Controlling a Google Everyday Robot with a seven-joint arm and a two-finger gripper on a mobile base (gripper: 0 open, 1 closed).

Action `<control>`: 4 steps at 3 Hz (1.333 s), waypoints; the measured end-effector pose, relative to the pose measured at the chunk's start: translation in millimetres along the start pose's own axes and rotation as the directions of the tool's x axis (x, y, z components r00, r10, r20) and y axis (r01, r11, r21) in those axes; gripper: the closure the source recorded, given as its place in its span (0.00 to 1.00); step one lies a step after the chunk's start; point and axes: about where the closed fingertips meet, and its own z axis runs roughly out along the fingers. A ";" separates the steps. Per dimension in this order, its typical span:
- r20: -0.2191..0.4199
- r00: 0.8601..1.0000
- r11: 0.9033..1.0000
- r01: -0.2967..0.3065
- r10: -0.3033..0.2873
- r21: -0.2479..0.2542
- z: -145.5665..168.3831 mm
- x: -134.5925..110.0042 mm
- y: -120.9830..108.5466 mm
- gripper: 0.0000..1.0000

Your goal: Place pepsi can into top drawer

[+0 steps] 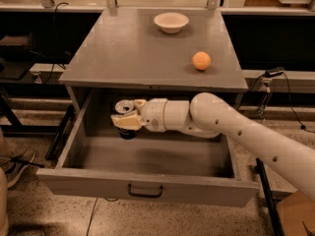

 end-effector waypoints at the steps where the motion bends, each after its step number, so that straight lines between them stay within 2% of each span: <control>1: 0.044 0.999 1.000 0.003 -0.003 0.011 17.2 37.6 -2.5 1.00; 2: 0.079 0.997 0.999 -0.002 -0.001 0.046 35.4 69.0 -10.9 1.00; 3: 0.081 0.997 0.997 -0.005 -0.001 0.076 47.7 88.3 -16.4 0.86; 4: 0.066 0.998 0.996 0.000 -0.005 0.086 52.2 93.2 -19.6 0.62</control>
Offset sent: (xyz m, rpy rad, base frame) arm 0.0180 0.0237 -0.1193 0.0978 -0.0492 -0.1143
